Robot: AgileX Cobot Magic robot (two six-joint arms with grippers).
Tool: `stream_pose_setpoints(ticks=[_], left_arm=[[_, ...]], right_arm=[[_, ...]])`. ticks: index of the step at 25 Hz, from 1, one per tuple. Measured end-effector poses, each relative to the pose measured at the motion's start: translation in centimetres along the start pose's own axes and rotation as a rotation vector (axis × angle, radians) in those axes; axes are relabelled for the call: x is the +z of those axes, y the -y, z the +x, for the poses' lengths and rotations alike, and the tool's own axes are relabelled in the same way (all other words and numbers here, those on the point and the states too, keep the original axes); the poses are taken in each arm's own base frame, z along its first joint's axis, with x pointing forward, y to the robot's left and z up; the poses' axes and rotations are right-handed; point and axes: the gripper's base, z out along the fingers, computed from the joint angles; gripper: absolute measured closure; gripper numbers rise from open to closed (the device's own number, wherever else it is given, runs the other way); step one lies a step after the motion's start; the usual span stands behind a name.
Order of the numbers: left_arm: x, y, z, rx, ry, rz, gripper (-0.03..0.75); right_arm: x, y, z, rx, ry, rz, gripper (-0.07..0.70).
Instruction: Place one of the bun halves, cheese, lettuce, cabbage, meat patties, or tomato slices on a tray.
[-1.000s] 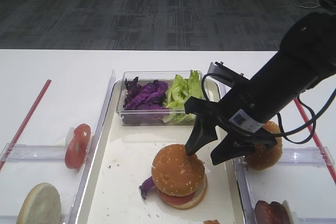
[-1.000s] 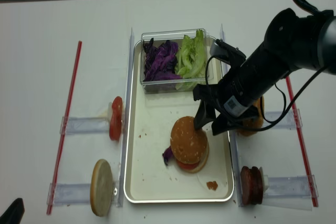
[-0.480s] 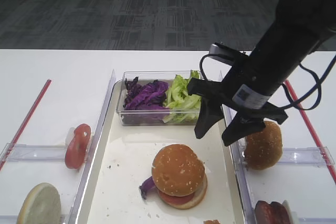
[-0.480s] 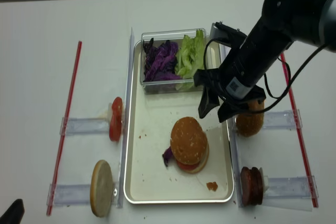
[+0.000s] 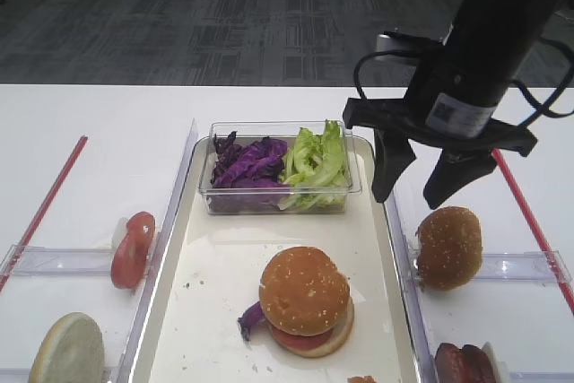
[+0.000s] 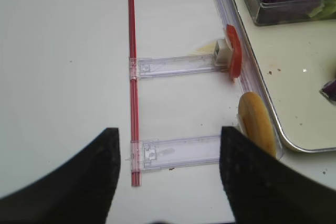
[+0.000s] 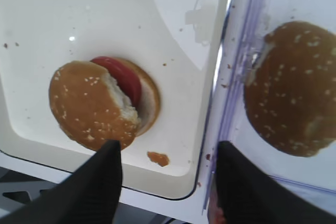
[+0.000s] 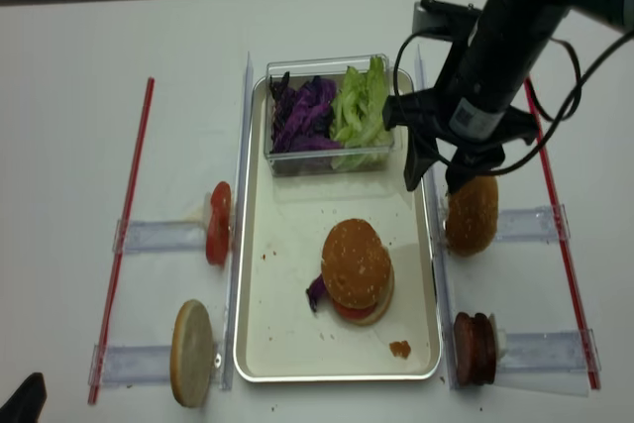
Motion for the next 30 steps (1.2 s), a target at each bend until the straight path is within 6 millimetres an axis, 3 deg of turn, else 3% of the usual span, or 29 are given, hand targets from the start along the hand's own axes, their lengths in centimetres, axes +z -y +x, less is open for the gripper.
stream_pose_setpoints(ticks=[9, 30], left_arm=[[0.0, 0.0, 0.0, 0.0, 0.0, 0.0, 0.319], [0.0, 0.0, 0.0, 0.0, 0.0, 0.0, 0.319]], right_arm=[[-3.1, 0.0, -0.8, -0.02, 0.112, 0.113, 0.21], [-4.5, 0.7, -0.4, -0.057, 0.16, 0.2, 0.21]])
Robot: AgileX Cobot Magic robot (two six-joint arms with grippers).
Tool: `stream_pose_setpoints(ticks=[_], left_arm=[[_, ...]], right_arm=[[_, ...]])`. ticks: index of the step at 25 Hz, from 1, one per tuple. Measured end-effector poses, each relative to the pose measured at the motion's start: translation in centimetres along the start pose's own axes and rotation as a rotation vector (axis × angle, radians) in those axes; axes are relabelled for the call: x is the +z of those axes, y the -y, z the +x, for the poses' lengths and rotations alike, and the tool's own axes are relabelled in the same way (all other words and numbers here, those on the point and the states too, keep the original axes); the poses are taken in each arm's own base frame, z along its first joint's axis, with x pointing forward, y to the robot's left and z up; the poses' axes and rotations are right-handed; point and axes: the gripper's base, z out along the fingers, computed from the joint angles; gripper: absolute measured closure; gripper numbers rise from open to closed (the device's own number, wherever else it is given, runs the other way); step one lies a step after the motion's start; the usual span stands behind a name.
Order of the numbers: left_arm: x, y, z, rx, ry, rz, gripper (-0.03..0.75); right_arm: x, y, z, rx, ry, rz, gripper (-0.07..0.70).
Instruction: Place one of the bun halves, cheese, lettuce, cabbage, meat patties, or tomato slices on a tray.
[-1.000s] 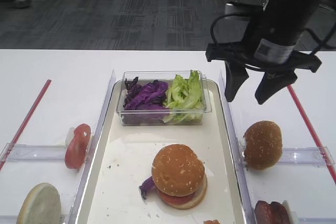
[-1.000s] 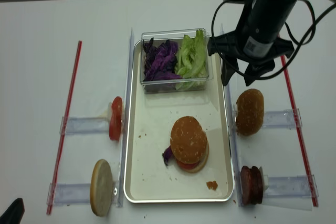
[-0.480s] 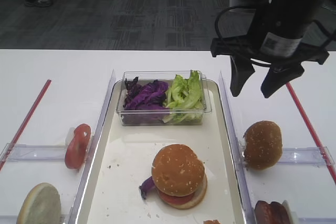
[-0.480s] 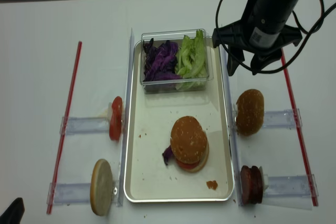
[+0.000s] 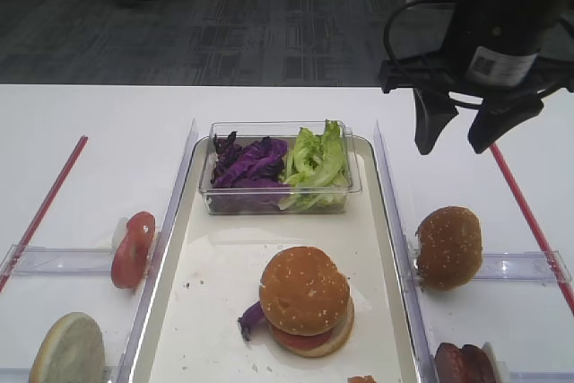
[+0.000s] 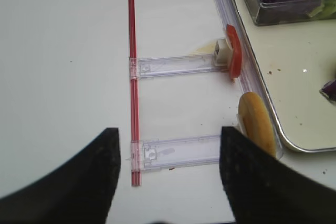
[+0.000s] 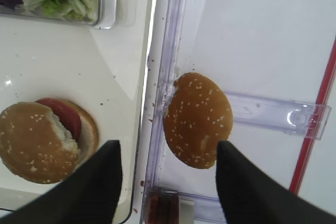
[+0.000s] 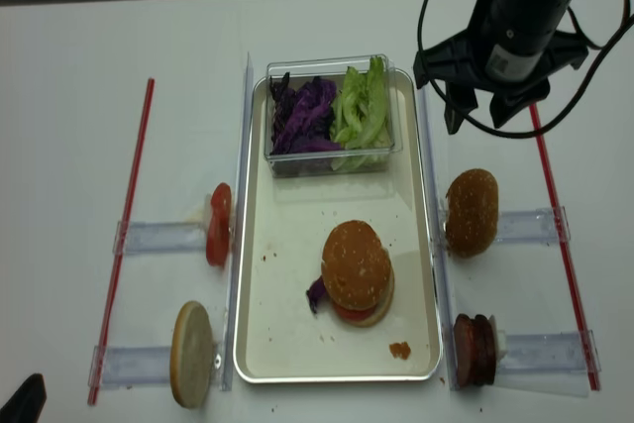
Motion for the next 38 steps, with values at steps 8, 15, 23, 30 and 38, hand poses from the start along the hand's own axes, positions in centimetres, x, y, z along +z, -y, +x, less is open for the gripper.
stream_pose_setpoints(ticks=[8, 15, 23, 30, 38], left_arm=[[0.0, 0.0, 0.0, 0.0, 0.0, 0.0, 0.319], [0.0, 0.0, 0.0, 0.0, 0.0, 0.0, 0.319], [0.0, 0.0, 0.0, 0.0, 0.0, 0.0, 0.319], [0.0, 0.0, 0.0, 0.0, 0.0, 0.0, 0.319], [0.0, 0.0, 0.0, 0.0, 0.0, 0.0, 0.319]], right_arm=[[-0.7, 5.1, 1.1, 0.12, 0.001, 0.019, 0.21], [-2.1, 8.4, 2.8, 0.185, 0.028, 0.032, 0.21], [-2.6, 8.8, 3.0, 0.152, 0.043, 0.033, 0.21], [-2.6, 8.9, 3.4, 0.141, 0.04, 0.043, 0.21], [-4.1, 8.7, 6.1, 0.119, 0.081, 0.068, 0.21]])
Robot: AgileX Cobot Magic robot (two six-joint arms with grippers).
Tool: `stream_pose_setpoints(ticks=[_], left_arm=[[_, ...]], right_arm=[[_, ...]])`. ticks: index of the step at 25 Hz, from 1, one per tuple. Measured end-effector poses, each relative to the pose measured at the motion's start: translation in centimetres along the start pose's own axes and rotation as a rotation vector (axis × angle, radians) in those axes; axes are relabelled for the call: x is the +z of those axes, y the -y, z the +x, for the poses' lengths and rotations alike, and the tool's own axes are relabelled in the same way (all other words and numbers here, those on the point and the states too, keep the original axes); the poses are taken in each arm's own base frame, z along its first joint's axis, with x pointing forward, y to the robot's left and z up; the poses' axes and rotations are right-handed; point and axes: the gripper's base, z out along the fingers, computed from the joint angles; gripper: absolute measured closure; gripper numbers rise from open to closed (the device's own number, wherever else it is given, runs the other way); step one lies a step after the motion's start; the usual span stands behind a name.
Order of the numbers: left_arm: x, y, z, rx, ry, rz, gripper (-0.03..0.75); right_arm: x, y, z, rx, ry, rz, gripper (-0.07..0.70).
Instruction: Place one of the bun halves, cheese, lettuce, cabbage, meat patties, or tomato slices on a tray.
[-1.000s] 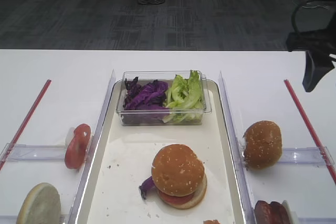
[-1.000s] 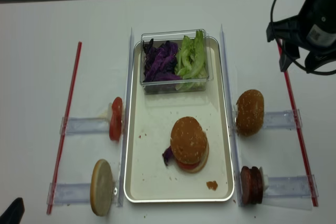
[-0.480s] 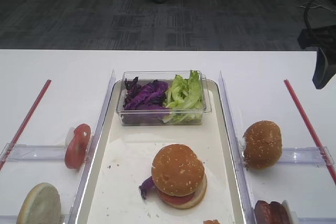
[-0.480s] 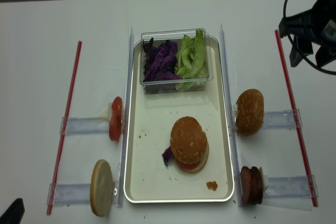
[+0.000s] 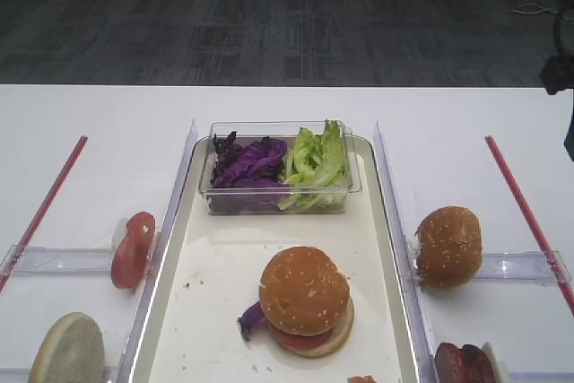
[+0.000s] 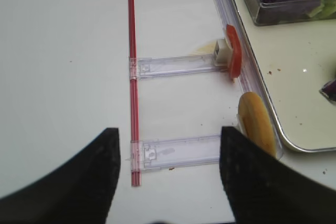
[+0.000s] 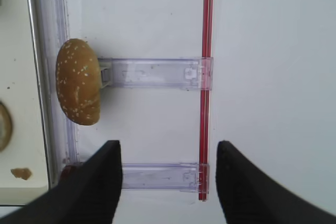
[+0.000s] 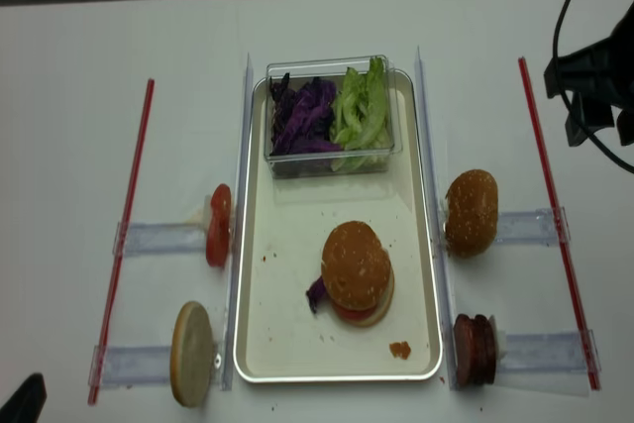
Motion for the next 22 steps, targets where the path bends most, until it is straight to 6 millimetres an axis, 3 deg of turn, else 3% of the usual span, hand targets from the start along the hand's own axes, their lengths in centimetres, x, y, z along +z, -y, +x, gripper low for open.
stream_pose_setpoints(ticks=[6, 22], left_arm=[[0.0, 0.0, 0.0, 0.0, 0.0, 0.0, 0.319], [0.0, 0.0, 0.0, 0.0, 0.0, 0.0, 0.319]], right_arm=[[-1.4, 0.1, 3.2, -0.003, 0.043, -0.003, 0.21], [-4.0, 0.3, 14.3, -0.01, 0.247, -0.059, 0.21]])
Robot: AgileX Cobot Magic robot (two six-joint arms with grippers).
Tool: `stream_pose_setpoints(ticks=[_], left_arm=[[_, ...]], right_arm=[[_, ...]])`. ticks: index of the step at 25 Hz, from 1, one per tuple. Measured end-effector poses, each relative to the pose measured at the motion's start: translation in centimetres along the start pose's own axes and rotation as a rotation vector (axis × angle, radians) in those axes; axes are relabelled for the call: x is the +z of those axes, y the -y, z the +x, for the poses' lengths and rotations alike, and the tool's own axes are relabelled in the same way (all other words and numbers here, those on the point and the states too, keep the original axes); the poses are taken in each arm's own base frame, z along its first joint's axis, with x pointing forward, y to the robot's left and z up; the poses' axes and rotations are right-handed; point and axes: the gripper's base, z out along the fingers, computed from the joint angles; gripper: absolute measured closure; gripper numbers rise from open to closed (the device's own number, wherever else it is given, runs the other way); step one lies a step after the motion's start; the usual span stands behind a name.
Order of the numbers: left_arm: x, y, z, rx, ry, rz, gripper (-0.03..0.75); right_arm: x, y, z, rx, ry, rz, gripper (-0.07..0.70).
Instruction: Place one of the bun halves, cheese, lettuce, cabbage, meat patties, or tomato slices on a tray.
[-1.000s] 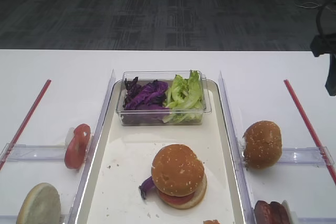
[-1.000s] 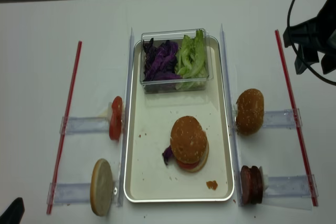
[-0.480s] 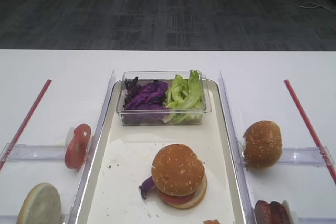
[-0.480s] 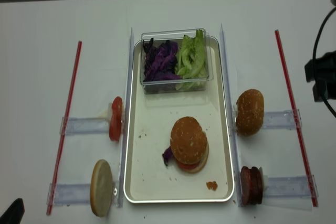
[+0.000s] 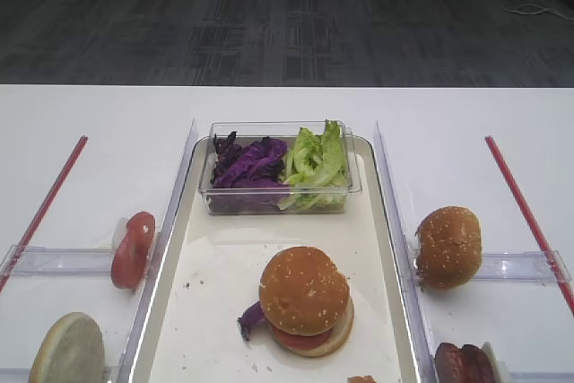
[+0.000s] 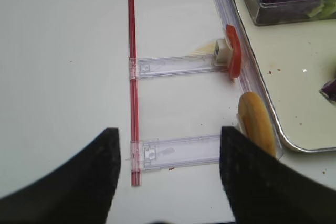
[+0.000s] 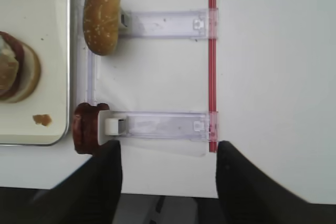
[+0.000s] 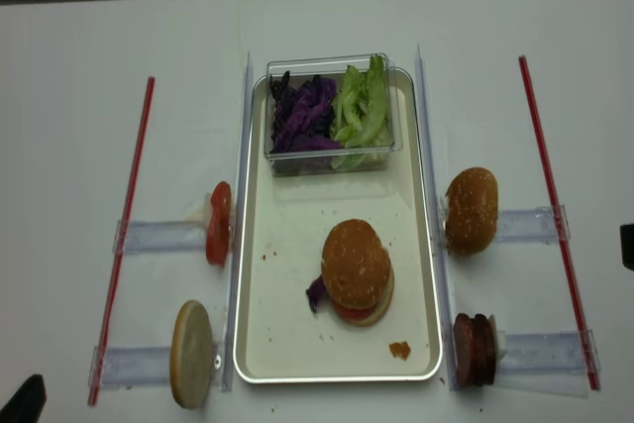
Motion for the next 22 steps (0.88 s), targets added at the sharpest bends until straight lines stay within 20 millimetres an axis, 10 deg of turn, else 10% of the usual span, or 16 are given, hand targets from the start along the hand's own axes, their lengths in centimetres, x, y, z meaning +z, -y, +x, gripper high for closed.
stream_pose_setpoints(ticks=[22], left_arm=[[0.0, 0.0, 0.0, 0.0, 0.0, 0.0, 0.319]], right_arm=[[-2.9, 1.4, 9.6, -0.056, 0.362, 0.078, 0.21]])
